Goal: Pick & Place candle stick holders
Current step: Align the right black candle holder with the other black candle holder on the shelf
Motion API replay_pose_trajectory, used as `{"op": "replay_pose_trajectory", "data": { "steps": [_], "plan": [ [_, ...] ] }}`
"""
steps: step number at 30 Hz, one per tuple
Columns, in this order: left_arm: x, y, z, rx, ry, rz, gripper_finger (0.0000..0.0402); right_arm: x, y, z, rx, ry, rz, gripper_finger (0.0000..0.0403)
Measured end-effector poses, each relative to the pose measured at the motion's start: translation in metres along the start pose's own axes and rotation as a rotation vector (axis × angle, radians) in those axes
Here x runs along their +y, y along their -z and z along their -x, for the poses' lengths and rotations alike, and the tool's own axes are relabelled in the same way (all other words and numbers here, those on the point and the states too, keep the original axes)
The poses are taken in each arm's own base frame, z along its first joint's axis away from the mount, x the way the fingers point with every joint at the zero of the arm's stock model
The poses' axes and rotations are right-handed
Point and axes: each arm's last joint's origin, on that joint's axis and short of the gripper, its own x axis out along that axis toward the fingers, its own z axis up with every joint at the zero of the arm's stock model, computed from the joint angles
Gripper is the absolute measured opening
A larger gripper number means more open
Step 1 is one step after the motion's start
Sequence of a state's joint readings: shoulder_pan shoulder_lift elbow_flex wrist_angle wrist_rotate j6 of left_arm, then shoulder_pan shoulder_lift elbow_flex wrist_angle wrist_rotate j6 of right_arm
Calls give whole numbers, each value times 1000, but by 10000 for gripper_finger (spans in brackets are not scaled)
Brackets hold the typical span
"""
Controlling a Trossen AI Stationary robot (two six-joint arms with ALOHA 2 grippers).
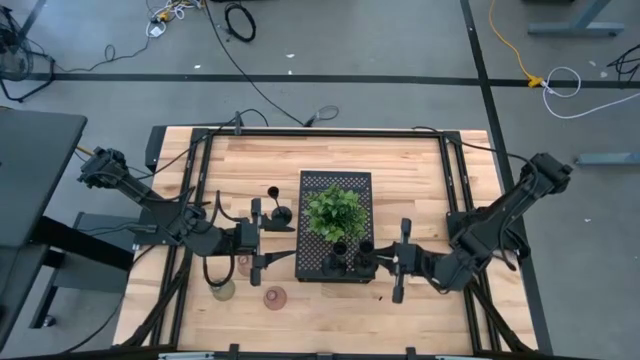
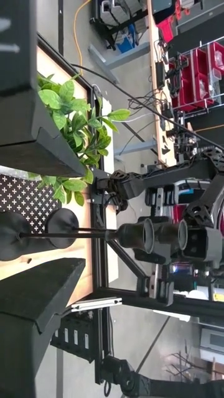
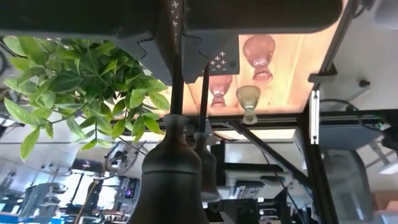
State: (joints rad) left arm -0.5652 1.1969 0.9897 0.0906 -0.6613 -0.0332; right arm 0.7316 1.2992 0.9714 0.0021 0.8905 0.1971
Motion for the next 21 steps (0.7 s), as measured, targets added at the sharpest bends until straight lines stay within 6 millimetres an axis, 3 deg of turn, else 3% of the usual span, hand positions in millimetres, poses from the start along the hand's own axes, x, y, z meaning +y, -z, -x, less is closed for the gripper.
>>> {"op": "replay_pose_trajectory", "data": {
  "steps": [21],
  "plan": [
    [0, 0, 0, -1, 0, 7, 225, 7, 6, -6, -17, 58, -15, 0]
  ]
}}
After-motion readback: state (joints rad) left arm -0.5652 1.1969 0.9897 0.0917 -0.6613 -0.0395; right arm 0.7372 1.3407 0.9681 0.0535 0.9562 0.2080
